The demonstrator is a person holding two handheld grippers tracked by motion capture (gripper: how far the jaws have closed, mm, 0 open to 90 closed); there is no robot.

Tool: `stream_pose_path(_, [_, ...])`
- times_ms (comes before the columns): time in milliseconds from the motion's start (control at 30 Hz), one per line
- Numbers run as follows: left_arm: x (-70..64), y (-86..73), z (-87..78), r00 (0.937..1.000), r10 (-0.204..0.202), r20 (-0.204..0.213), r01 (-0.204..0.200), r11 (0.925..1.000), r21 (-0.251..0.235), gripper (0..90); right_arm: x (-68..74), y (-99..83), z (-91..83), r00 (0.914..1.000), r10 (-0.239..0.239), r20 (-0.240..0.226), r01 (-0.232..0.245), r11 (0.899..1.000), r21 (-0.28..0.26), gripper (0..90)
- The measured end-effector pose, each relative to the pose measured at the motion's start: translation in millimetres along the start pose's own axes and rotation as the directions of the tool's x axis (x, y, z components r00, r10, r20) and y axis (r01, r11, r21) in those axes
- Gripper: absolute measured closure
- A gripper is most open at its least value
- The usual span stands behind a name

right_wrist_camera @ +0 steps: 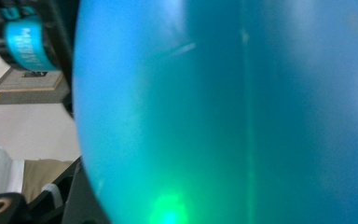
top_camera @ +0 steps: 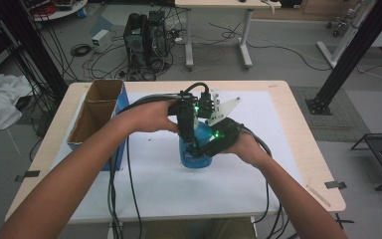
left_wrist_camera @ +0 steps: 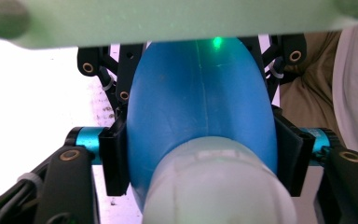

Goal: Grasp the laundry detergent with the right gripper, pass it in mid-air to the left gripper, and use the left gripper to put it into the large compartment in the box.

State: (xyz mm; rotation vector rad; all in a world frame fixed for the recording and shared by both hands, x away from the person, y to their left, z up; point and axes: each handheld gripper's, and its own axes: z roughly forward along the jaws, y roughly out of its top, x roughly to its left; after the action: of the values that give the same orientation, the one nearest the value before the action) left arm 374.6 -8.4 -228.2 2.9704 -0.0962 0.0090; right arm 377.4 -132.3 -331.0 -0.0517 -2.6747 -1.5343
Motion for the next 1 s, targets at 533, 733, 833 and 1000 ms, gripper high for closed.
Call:
stream_pose_path(533, [-2.7,1.1,0.8,0.9995,0.008,-0.030,-0.008,1.0000,-0.004,37.3,0.1,-0.3,-0.4,1.0000,-0.006,0.005,0.006,1.000,0.003,43.3])
stream_pose_path(733, [-4.4,3.3,-3.8,0.9991,0.012,-0.040,-0.012,0.9999,-0.010,37.4,1.4,1.3,-3.8,0.9998,-0.016,0.012,0.016,1.000,-0.002,42.7])
stream_pose_path(833, [-6.4,5.7,-6.6,0.9986,0.013,-0.052,-0.013,0.9999,0.007,37.6,3.0,3.1,-6.2,0.9996,-0.021,0.018,0.021,1.000,-0.004,41.5])
stream_pose_path(1000, [-7.2,5.8,-11.0,0.9976,0.003,-0.069,-0.001,0.9998,0.021,37.6,6.7,7.6,-17.0,0.9984,-0.013,0.055,0.014,1.000,-0.010,22.0])
